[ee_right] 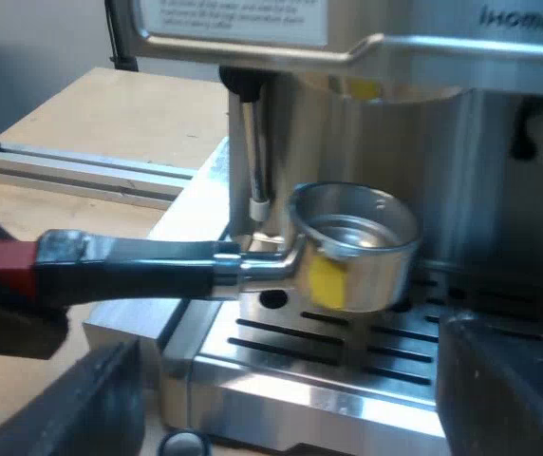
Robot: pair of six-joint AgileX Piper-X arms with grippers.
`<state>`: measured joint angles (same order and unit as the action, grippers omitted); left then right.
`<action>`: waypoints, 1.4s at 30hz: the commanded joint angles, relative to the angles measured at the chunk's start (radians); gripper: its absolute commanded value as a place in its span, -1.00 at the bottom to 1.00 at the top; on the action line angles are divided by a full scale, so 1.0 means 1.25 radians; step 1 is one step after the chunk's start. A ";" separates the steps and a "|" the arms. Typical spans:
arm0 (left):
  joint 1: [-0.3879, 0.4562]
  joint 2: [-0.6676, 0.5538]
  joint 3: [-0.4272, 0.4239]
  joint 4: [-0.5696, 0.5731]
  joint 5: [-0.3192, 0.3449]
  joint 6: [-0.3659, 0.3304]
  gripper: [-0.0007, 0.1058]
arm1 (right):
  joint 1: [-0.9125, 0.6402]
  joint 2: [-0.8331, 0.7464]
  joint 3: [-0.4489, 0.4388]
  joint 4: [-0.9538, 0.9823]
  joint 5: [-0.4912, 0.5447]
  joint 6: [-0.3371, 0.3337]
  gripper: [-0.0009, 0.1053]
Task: Put the handle in the coffee machine
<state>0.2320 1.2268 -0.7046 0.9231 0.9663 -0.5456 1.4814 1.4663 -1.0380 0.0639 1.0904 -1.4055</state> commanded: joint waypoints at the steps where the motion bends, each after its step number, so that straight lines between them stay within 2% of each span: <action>1: -0.003 0.002 -0.019 0.002 0.054 0.005 -0.98 | 0.000 0.009 -0.002 -0.025 0.018 -0.012 0.24; 14: -0.003 0.071 -0.055 -0.004 0.069 0.009 -0.98 | -0.027 0.051 -0.002 -0.131 0.030 -0.067 0.24; 25: -0.003 0.071 -0.065 -0.028 0.090 0.002 -0.98 | -0.085 0.067 -0.002 -0.177 0.022 -0.064 0.24; 32: -0.003 0.071 -0.065 -0.035 0.102 -0.002 -0.98 | -0.092 0.124 -0.002 -0.308 0.028 -0.066 0.22; 42: -0.003 0.071 -0.065 -0.088 0.125 -0.048 -0.98 | -0.092 0.152 -0.002 -0.384 0.028 -0.154 0.22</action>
<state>0.2320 1.3239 -0.7727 0.8219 1.0486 -0.6004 1.3713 1.6621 -1.0380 -0.4033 1.1191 -1.5683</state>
